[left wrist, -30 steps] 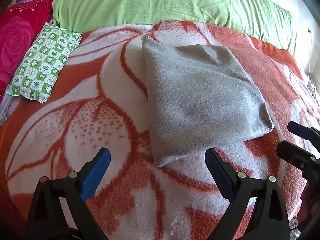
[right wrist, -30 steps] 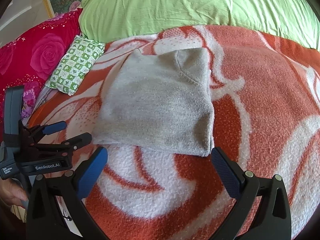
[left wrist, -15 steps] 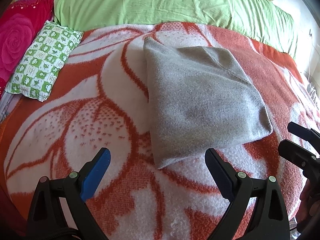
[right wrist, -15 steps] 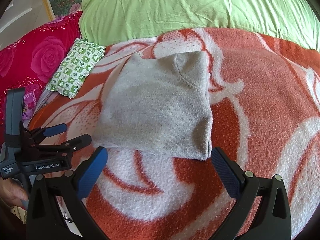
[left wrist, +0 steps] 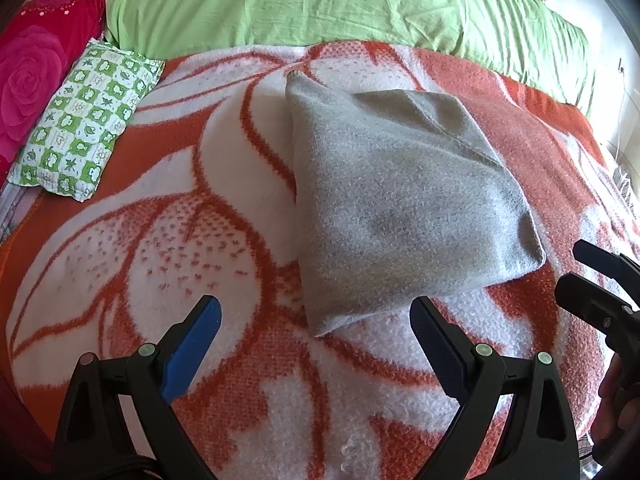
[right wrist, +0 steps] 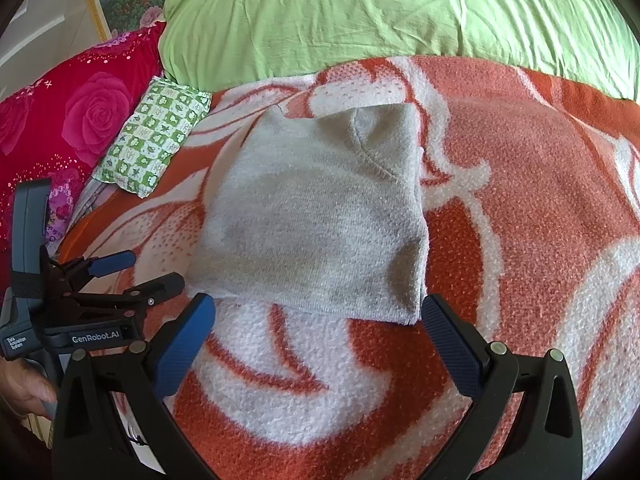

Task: Fold small clothes

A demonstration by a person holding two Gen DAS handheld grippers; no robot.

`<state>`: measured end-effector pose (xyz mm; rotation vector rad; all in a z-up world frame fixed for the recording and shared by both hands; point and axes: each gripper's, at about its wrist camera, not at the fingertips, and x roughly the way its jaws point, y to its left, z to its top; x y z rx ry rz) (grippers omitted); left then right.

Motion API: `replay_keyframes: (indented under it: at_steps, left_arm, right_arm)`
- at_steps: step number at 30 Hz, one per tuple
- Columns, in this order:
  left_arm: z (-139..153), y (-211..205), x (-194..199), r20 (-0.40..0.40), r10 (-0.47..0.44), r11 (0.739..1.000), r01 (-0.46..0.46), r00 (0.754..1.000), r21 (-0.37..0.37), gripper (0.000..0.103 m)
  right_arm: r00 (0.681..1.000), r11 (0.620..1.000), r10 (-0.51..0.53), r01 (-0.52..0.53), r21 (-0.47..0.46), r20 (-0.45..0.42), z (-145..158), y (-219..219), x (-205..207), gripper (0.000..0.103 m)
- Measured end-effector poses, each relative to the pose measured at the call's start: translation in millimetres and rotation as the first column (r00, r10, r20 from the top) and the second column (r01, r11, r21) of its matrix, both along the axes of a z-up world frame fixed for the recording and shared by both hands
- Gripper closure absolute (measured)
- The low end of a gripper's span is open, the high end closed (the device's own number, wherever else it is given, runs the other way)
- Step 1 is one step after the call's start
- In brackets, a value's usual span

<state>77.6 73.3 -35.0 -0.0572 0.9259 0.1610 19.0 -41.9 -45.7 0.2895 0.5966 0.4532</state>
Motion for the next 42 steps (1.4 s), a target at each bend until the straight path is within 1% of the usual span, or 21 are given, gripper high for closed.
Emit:
replay_keyframes:
  at_steps: [28,33,42]
  left_arm:
    - [1.9,-0.7,7.7,-0.006,-0.004,1.0,0.004,1.0,-0.008,0.007]
    - [7.7,-0.5,9.3,0.012,-0.005,1.0,0.005,1.0,0.007,0.007]
    - [12.0,3.9,17.0,0.017,0.013,1.0,-0.013,1.0,0.016,0.008]
  right_arm:
    - [1.0,1.0,0.004,-0.004,0.008,0.011,3.3,-3.4,10.9,0.0]
    - [1.0,1.0,-0.004,0.004,0.014,0.008,4.0,-7.1,13.0,0.0]
    - [1.0,1.0,-0.012,0.012,0.008,0.001,9.1,-8.0,25.7,0.0]
